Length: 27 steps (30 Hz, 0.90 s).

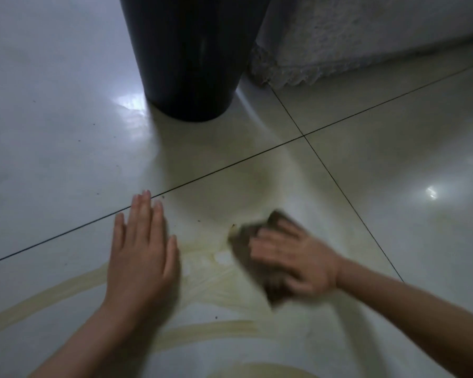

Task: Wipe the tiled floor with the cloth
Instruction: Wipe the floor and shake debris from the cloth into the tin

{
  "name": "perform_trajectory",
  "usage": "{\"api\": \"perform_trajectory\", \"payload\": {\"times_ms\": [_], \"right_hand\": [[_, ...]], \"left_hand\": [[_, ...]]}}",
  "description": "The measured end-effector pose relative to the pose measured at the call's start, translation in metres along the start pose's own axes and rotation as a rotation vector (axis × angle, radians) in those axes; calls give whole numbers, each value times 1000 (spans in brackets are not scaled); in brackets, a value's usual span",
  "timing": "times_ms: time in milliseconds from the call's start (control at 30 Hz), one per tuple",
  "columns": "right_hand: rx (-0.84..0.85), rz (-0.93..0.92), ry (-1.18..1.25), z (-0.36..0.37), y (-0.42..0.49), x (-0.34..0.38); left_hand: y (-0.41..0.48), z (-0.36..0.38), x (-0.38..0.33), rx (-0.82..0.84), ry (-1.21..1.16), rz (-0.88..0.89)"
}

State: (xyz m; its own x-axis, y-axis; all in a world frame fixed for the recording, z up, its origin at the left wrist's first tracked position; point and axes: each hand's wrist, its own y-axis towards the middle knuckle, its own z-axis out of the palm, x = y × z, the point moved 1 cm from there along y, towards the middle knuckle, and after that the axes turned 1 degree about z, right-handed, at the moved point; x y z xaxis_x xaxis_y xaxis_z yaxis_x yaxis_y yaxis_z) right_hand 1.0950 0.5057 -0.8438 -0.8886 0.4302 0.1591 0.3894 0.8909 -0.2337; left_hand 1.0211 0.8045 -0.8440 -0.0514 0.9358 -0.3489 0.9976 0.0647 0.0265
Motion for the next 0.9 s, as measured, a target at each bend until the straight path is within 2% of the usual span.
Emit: {"api": "perform_trajectory", "payload": {"times_ms": [67, 133, 200, 233, 267, 300, 333, 433, 500, 533, 567, 633, 700, 800, 833, 867, 900], "right_hand": [[-127, 344, -2, -13, 25, -41], [-236, 796, 23, -21, 62, -64], [-307, 1193, 103, -24, 107, -58], [-350, 1295, 142, -27, 128, -47], [-393, 1307, 149, -24, 145, -30], [-429, 1223, 122, -17, 157, -6], [-448, 1066, 94, -10, 165, 26], [-332, 518, 81, 1, 154, 107], [-221, 173, 96, -11, 142, 75], [-198, 48, 64, -17, 137, 45], [-182, 11, 17, -23, 133, 14], [-218, 200, -45, -34, 125, -44], [-244, 550, -18, -36, 127, -73], [-296, 945, 72, -30, 165, -45], [-331, 987, 102, -29, 178, -24], [-373, 943, 112, -26, 187, 1], [-400, 821, 103, -22, 193, 32]], "left_hand": [[-2, 0, 16, 47, 100, -40], [-2, 3, 25, 69, 144, -58], [-2, 8, 27, 50, 163, -55], [-1, 11, 27, 42, 171, -48], [-1, 13, 27, 41, 172, -44], [-1, 14, 29, 42, 162, -40], [-1, 14, 30, 40, 144, -37], [-2, 10, 32, 35, 96, -34], [-4, 7, 30, 17, 44, -39], [-5, 6, 30, 5, 17, -42], [-6, 5, 30, -8, -4, -45], [-5, 6, 29, -36, -35, -48], [-3, 7, 30, -61, -59, -46], [-1, 8, 33, -90, -98, -43], [-1, 8, 33, -106, -132, -47], [-1, 7, 33, -132, -182, -51], [-1, 5, 33, -158, -241, -55]]}}
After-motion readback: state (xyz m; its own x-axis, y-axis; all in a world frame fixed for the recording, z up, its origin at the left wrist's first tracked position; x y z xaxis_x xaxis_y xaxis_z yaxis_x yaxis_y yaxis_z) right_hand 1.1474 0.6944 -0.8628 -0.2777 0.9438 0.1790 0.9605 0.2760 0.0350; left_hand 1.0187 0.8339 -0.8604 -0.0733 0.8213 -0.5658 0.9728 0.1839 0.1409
